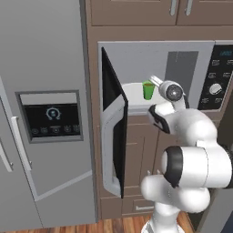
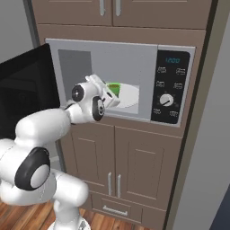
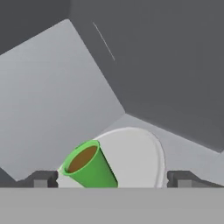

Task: Place the microwavable item in the microwave. Then, close the microwave door and press the start button.

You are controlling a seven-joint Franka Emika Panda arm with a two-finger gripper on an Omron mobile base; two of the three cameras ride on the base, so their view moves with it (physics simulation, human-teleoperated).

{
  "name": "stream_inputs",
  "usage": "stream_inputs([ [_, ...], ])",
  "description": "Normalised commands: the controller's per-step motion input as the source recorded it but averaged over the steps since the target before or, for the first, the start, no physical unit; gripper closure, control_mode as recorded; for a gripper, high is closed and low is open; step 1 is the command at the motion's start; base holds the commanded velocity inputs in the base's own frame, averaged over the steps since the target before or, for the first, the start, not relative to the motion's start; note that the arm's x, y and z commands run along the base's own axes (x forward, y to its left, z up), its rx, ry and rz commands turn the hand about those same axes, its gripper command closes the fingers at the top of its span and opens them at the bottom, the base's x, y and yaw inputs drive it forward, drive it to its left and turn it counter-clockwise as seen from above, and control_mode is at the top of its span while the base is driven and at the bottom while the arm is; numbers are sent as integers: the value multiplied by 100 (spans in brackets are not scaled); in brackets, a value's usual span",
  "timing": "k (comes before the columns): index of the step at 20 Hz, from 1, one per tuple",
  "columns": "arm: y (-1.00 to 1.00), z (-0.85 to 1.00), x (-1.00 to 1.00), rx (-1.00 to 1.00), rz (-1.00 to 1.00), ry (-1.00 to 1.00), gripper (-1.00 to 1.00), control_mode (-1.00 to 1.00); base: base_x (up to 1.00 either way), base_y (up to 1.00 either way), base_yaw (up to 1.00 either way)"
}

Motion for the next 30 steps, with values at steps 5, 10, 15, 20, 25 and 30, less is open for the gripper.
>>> stream_inputs([
  [5, 1, 100, -58, 1, 0, 18, -100, -100, 0, 0, 0],
  [10, 0, 100, -36, 3, 0, 26, -100, -100, 0, 0, 0],
  [15, 0, 14, -69, 0, 0, 10, -100, -100, 0, 0, 0],
  [20, -1, -17, -100, 0, 2, -7, -100, -100, 0, 0, 0],
  [25, 0, 2, -100, -8, 9, -7, -100, -100, 0, 0, 0],
  [30, 0, 13, -100, -21, 10, -3, -100, -100, 0, 0, 0],
])
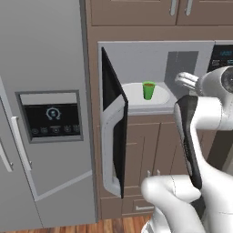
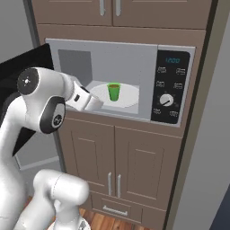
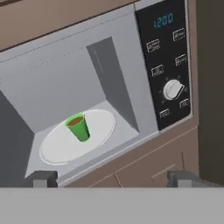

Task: Place the microwavable item in the microwave. Then, close the microwave door and press the start button.

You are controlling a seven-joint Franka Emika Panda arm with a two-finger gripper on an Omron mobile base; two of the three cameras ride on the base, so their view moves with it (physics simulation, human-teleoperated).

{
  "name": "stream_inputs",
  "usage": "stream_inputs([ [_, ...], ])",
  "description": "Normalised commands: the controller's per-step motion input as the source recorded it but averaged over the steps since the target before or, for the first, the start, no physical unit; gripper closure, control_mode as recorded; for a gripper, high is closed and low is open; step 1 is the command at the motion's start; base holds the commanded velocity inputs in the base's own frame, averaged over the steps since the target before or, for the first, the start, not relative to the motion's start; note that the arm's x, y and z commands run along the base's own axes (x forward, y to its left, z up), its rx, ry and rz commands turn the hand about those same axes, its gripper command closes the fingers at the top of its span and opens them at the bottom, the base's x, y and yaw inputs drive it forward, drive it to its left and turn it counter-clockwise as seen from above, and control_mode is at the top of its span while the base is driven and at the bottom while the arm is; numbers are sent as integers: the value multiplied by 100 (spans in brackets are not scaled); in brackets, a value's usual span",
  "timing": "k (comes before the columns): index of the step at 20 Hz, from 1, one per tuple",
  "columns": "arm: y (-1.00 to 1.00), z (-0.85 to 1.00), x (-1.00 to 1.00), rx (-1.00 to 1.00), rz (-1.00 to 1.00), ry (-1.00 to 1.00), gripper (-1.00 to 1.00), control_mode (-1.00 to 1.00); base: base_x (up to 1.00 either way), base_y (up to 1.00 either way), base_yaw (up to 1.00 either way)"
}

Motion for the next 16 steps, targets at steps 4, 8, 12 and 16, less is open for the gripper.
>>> stream_inputs([
  [4, 0, 36, -100, -21, 9, 0, -100, -100, 0, 0, 0],
  [8, 18, 52, -83, -22, 7, 5, -100, -100, 0, 0, 0],
  [12, 52, 29, -82, -22, 1, 4, -100, -100, 0, 0, 0],
  [16, 92, 2, -73, -34, 0, 0, -100, -100, 0, 0, 0],
])
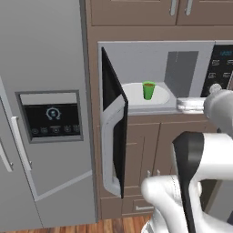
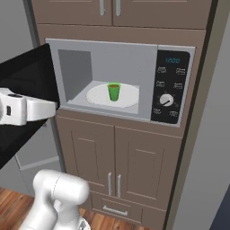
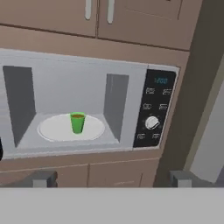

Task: Place the microwavable item in the microwave. Then, close the microwave door and press the start button.

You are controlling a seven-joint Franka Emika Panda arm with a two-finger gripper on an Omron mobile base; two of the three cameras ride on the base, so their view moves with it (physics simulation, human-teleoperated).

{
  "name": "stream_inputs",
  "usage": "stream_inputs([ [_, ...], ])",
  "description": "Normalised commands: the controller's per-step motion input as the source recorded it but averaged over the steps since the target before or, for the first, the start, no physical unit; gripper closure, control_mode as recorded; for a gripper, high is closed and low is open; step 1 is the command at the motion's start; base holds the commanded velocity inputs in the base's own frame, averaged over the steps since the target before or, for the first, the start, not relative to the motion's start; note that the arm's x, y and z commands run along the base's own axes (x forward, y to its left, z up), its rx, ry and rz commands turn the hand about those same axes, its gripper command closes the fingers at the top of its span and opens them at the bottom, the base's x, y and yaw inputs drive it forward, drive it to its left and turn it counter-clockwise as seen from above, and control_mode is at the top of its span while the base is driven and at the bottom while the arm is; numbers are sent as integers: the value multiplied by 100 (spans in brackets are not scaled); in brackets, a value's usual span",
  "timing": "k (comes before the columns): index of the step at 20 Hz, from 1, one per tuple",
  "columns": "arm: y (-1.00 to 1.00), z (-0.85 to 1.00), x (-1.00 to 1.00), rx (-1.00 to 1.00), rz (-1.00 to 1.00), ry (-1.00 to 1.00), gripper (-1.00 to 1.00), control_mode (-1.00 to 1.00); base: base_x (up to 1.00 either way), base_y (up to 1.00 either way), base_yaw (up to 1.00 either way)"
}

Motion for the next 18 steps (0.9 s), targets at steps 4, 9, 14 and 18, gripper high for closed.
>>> stream_inputs([
  [4, 100, 0, -63, -39, 0, 0, -100, -100, 0, 0, 0],
  [9, 86, 0, -54, -33, 0, 0, -100, -100, 0, 0, 0],
  [14, 91, -7, -14, -32, 0, 1, -100, -100, 0, 0, 0],
  [18, 99, -26, 17, -33, 0, 9, -100, -100, 0, 0, 0],
])
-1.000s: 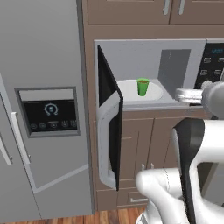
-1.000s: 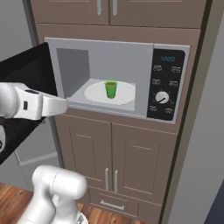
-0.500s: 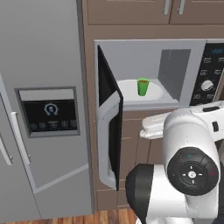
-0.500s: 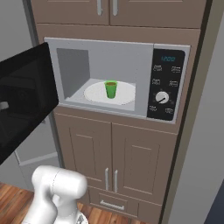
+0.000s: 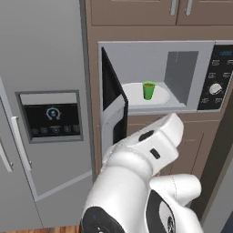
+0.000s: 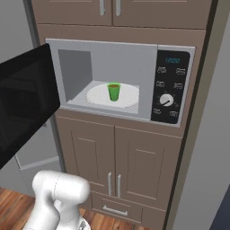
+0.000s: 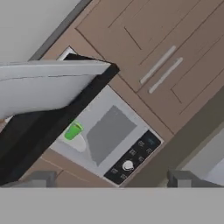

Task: Place the microwavable item in the microwave. Then, close the microwave door and press the start button.

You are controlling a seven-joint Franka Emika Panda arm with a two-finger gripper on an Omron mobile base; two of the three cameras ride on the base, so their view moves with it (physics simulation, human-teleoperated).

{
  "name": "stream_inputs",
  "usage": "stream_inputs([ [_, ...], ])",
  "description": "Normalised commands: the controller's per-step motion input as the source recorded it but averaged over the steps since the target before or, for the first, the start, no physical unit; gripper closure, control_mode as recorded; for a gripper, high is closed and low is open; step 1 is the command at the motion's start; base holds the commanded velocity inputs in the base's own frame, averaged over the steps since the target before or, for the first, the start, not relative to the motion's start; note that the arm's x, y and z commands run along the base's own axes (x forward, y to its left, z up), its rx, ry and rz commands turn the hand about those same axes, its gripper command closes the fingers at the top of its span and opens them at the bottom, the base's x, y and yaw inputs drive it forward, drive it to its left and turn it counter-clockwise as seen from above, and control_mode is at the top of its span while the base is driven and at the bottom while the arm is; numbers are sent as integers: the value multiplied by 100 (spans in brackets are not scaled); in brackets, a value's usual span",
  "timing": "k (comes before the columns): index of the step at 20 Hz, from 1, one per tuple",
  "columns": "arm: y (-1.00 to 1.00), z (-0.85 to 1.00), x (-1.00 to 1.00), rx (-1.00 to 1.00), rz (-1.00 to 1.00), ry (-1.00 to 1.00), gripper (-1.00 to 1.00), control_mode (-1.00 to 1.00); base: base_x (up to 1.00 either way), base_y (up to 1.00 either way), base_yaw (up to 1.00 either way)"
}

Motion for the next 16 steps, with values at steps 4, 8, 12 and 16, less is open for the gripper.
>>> stream_inputs([
  [4, 100, -42, 40, -32, 0, 10, -100, -100, 0, 0, 0],
  [8, 100, -53, 56, -33, 0, 18, -100, -100, 0, 0, 0],
  [12, 100, -48, 50, -34, -4, 15, -100, -100, 0, 0, 0],
  [16, 74, -21, 2, -28, -11, 0, -100, -100, 0, 0, 0],
])
